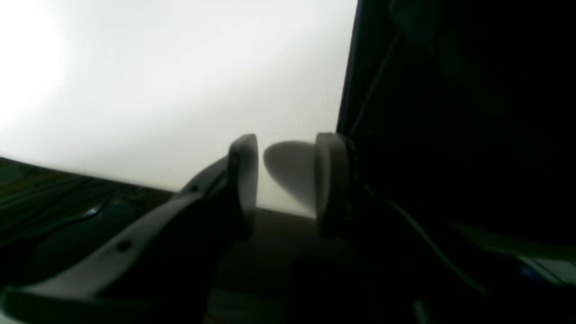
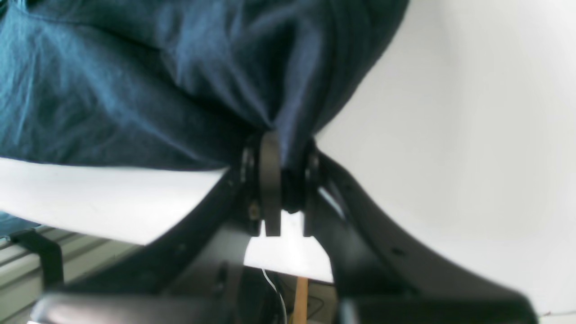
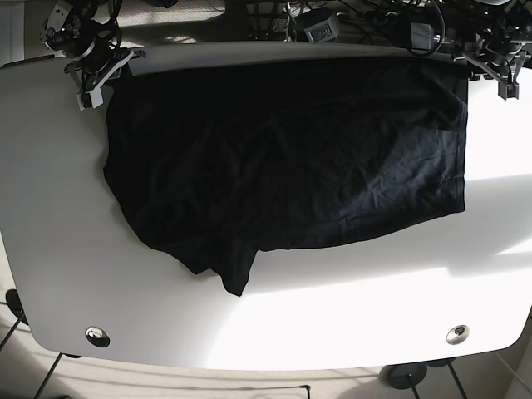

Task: Fold the T-shirt properly
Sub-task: 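Drag both grippers back to stretch the shirt flat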

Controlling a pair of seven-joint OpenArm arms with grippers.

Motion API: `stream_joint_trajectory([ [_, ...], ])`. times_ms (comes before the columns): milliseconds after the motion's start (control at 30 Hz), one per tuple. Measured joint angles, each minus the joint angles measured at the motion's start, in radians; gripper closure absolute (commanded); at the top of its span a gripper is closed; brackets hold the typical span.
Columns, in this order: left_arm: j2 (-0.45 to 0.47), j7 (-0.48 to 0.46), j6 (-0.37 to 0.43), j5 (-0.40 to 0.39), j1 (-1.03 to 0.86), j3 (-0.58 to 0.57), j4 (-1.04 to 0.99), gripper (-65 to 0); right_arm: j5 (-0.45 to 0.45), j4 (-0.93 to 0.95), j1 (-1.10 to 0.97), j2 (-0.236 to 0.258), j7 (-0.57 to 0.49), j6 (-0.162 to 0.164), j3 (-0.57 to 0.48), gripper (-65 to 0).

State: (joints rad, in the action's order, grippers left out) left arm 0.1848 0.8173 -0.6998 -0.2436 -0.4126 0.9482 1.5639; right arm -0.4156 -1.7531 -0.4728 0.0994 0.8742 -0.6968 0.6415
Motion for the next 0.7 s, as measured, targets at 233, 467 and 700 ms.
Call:
stream_joint_trajectory([
  [233, 0.025, -0.008, -0.008, 0.077, -0.007, -0.001, -0.001, -9.4, -0.031, -0.007, -0.105, 0.003, -0.009, -0.005, 0.081, -2.4],
  [467, 0.044, 0.018, 0.001, 0.108, -0.034, 0.006, -0.001, -9.6, -0.026, -0.024, -0.151, 0.003, -0.006, -0.007, 0.096, -17.6],
  [700, 0.035, 0.016, 0.000, 0.100, -0.014, -0.003, 0.151, -18.2, -0.154, -0.198, -0.186, -0.003, 0.022, 0.004, 0.124, -65.0],
])
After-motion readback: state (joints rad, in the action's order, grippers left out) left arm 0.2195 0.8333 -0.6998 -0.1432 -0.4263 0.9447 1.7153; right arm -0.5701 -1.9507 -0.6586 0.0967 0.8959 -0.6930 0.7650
